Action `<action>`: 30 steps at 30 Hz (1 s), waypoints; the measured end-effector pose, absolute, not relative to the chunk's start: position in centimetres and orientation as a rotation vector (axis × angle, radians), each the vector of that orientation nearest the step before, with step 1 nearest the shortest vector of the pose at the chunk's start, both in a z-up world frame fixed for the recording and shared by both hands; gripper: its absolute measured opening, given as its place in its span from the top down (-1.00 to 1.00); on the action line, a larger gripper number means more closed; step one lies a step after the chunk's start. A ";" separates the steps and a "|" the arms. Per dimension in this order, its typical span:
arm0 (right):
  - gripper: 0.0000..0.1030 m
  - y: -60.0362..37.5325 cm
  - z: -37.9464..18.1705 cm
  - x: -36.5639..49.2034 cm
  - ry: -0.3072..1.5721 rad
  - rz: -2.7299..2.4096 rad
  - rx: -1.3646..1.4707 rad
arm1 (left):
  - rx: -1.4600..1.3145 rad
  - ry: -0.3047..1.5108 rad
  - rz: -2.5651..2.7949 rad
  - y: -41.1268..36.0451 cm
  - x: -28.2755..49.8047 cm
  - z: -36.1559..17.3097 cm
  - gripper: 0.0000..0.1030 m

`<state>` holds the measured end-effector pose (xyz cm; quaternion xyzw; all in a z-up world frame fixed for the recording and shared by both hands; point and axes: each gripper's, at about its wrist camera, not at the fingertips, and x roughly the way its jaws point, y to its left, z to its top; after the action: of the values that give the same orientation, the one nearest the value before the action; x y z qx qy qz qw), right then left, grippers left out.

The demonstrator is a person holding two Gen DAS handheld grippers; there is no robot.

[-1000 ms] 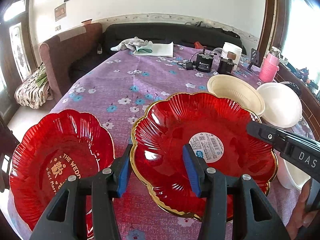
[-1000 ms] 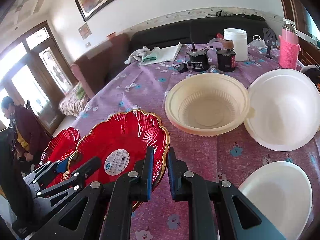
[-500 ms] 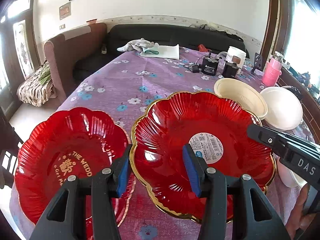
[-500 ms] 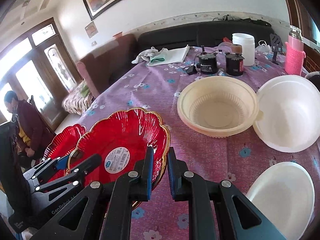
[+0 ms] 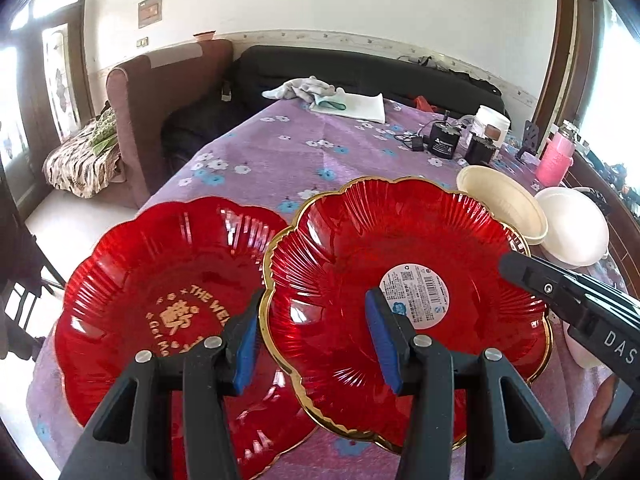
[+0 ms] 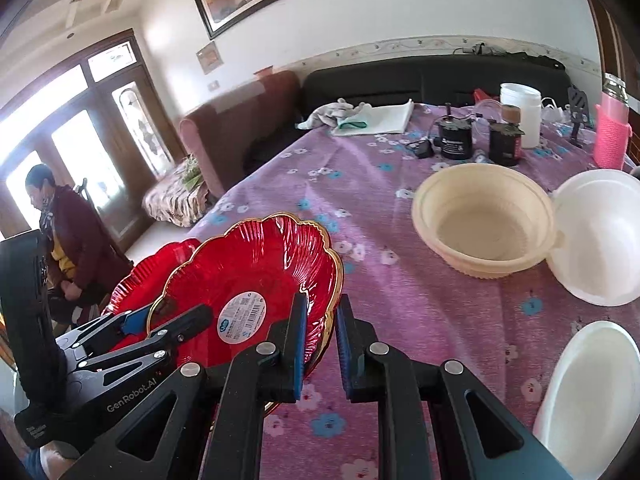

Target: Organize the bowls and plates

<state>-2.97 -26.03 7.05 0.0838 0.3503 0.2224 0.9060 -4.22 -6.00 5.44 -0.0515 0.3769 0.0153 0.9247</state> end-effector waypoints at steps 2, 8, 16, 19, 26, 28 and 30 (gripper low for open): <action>0.68 -25.6 7.1 -2.8 0.731 0.472 0.183 | -0.111 0.775 0.037 -5.5 -4.4 5.5 0.06; 0.68 -24.1 7.5 -2.6 0.755 0.499 0.202 | -0.130 0.774 0.053 -3.6 -4.9 5.8 0.06; 0.66 -19.8 8.0 -2.8 0.784 0.534 0.149 | -0.169 0.778 0.103 0.2 -5.7 5.8 0.01; 0.66 -17.9 8.2 -2.8 0.790 0.538 0.107 | -0.203 0.779 0.117 1.9 -6.0 5.5 0.00; 0.66 -14.3 7.9 -2.9 0.801 0.566 0.055 | -0.242 0.785 0.165 5.3 -6.6 4.8 0.00; 0.66 -13.3 7.5 -2.6 0.806 0.571 0.041 | -0.253 0.798 0.179 6.2 -6.5 4.3 0.00; 0.66 -12.5 6.9 -2.4 0.816 0.576 0.032 | -0.260 0.810 0.194 6.8 -6.4 3.8 0.00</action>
<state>-2.41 -12.47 6.88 0.0153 0.3912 0.2762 0.8778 -6.39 6.83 3.76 -0.1260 0.3924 0.0937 0.9063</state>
